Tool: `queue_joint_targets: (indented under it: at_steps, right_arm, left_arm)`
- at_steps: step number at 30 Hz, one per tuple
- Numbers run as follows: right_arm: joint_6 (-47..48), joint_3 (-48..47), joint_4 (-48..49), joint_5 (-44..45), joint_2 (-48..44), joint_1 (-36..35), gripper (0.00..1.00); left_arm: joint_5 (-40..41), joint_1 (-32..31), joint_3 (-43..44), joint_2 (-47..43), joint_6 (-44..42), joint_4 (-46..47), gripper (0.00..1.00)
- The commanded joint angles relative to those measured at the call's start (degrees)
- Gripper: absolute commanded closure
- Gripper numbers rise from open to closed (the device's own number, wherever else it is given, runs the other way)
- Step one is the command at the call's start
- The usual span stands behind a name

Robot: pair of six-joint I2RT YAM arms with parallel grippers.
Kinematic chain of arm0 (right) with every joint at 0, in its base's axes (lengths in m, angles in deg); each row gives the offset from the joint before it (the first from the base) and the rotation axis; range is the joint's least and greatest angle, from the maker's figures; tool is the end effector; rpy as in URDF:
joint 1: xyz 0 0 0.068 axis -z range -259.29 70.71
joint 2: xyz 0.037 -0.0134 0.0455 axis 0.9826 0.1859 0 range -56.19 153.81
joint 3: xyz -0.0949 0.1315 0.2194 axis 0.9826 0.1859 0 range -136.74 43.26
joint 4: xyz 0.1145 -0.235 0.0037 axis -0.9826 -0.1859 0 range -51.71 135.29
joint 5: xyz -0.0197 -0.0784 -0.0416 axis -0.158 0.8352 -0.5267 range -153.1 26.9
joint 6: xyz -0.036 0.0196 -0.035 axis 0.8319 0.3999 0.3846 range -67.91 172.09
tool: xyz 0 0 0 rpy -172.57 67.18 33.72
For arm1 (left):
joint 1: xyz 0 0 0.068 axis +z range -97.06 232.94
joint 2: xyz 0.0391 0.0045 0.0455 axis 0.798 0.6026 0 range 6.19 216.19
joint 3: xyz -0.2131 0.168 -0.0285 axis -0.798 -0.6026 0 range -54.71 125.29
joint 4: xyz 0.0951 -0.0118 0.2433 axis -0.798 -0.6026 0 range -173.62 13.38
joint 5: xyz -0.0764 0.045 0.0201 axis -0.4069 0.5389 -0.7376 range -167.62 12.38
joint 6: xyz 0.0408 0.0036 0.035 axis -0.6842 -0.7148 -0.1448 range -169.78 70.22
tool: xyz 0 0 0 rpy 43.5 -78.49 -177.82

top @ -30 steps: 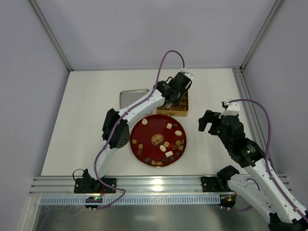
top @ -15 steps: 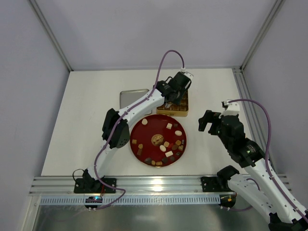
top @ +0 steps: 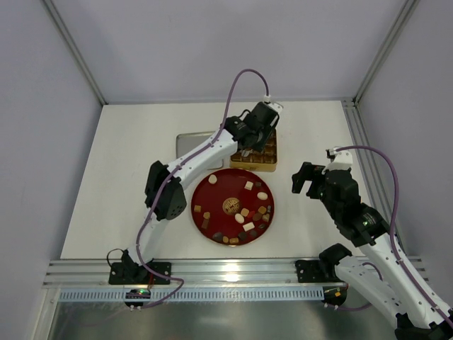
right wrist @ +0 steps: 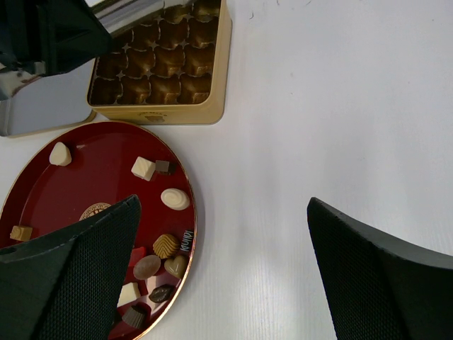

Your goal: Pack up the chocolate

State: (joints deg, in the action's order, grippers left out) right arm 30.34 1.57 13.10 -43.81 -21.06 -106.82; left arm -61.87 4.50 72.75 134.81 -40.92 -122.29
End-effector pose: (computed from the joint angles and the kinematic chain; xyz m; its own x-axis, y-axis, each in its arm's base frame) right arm 0.1275 0.0532 0.3065 -0.4200 0.1756 -0.8904 -0.0177 0.9793 0.2015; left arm 0.3423 -0.3715 0.2959 -0.5700 0.4194 -0.7066 0.5154 0.8522 0.0901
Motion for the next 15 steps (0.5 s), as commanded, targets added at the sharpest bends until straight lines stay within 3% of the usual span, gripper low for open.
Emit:
queue_joint_targets:
  at_steps: [1,15]
  right_arm:
    - [0.4,-1.0,1.5,0.0,0.0,-0.1,0.0]
    - [0.7,-1.6,2.4,-1.4,0.8,0.0,0.0]
  left_arm:
    - [-0.7,0.3,-1.3,-10.7,1.6,1.9,0.64]
    - [-1.2,-1.2,-32.5,-40.3,12.5,-6.5,0.64]
